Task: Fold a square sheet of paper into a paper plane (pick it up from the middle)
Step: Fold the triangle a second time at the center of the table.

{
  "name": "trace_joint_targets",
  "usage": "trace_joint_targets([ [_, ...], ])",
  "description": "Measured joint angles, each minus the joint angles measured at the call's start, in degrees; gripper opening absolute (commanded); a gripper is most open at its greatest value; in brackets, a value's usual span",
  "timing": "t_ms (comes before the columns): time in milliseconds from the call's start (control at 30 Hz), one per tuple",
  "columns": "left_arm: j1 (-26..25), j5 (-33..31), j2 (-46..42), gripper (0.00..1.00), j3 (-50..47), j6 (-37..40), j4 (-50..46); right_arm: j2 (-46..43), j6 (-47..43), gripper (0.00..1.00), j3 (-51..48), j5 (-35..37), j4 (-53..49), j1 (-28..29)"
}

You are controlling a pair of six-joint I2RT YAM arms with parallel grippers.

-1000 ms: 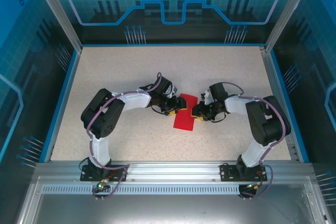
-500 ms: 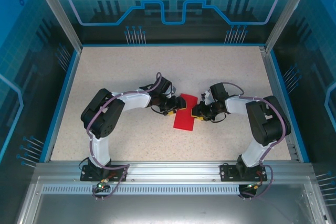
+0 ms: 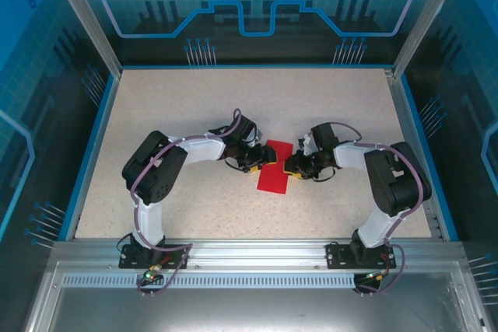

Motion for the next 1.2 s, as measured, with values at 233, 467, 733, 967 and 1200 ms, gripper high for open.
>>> trace_joint_targets([
  [233, 0.0, -0.15, -0.02, 0.69, 0.0, -0.02, 0.02, 0.0, 0.0, 0.3, 0.0, 0.04, -0.02, -0.02],
  [467, -0.07, -0.59, -0.09, 0.7, 0.0, -0.04, 0.07, 0.0, -0.17, 0.27, -0.15, 0.07, 0.02, -0.13],
  [733, -0.17, -1.11, -0.26, 0.71, 0.0, -0.07, 0.02, 0.0, -0.17, 0.29, -0.24, -0.2, 0.13, -0.37],
  [967, -0.39, -1.95, -0.52, 0.71, -0.07, -0.17, -0.02, -0.04, 0.11, 0.3, -0.96, -1.64, 1.55, -0.87],
  [1200, -0.39, -1.9, -0.52, 0.58, -0.07, -0.13, 0.15, -0.04, 0.52, 0.3, -1.03, -2.1, 1.62, -1.29],
])
